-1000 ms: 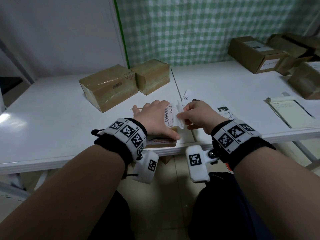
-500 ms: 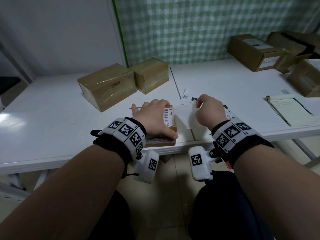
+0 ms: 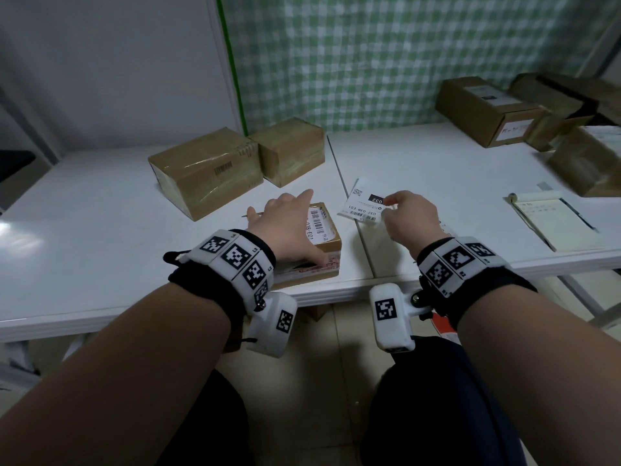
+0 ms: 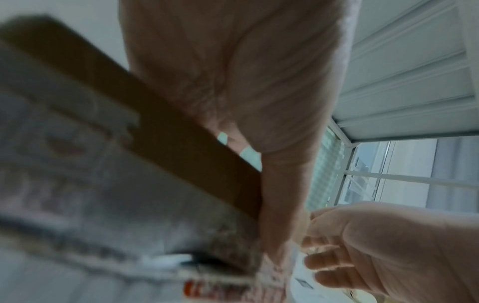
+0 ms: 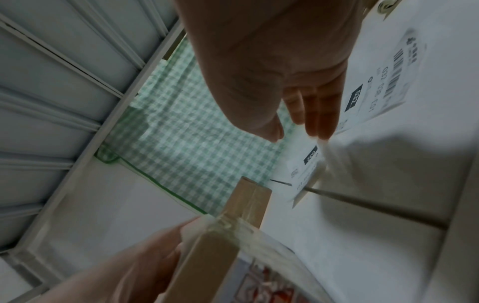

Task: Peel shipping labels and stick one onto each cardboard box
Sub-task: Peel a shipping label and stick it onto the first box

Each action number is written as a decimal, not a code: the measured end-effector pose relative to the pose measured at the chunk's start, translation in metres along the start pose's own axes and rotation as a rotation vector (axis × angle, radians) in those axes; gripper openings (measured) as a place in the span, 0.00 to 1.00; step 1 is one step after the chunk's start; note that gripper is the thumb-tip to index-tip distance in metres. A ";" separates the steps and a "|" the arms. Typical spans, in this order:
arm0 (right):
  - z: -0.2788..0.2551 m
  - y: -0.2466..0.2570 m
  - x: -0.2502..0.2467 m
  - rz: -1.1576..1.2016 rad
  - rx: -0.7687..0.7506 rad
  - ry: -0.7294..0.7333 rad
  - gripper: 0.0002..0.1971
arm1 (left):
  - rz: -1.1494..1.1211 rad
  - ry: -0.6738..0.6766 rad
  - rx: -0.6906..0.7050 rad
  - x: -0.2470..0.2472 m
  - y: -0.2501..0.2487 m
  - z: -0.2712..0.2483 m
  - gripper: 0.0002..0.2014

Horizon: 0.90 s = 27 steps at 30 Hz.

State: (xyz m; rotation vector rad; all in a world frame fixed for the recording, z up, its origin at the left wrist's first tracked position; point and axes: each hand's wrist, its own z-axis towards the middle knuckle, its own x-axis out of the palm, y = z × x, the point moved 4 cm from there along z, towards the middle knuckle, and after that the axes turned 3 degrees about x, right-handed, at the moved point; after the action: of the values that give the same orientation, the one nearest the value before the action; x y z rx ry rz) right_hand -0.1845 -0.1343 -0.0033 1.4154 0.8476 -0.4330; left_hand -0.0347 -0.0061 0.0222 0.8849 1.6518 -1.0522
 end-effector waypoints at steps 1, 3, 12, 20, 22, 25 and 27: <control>-0.001 0.002 -0.001 -0.004 -0.015 -0.025 0.18 | -0.002 0.007 -0.004 -0.003 0.004 -0.001 0.59; -0.003 0.011 -0.004 0.030 -0.041 -0.070 0.18 | -0.009 0.013 -0.026 -0.008 0.018 -0.006 0.60; -0.037 0.090 0.015 -0.043 -0.393 -0.148 0.19 | -0.228 0.056 -0.039 -0.009 0.072 -0.025 0.57; -0.060 0.132 0.075 -0.423 -0.626 -0.082 0.22 | -0.291 -0.040 0.003 -0.001 0.086 -0.025 0.54; -0.060 0.130 0.088 -0.454 -0.643 -0.042 0.23 | -0.284 -0.046 0.007 -0.001 0.088 -0.025 0.53; -0.054 0.117 0.097 -0.518 -0.587 0.013 0.25 | -0.242 -0.034 0.013 0.001 0.088 -0.023 0.55; -0.047 0.108 0.094 -0.542 -0.515 0.031 0.26 | -0.207 -0.021 0.020 0.000 0.087 -0.020 0.55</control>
State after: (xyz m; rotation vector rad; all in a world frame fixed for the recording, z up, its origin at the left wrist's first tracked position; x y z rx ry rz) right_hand -0.0577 -0.0527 0.0043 0.7097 1.2679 -0.5510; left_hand 0.0365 0.0445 0.0047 0.7243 1.7455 -1.2165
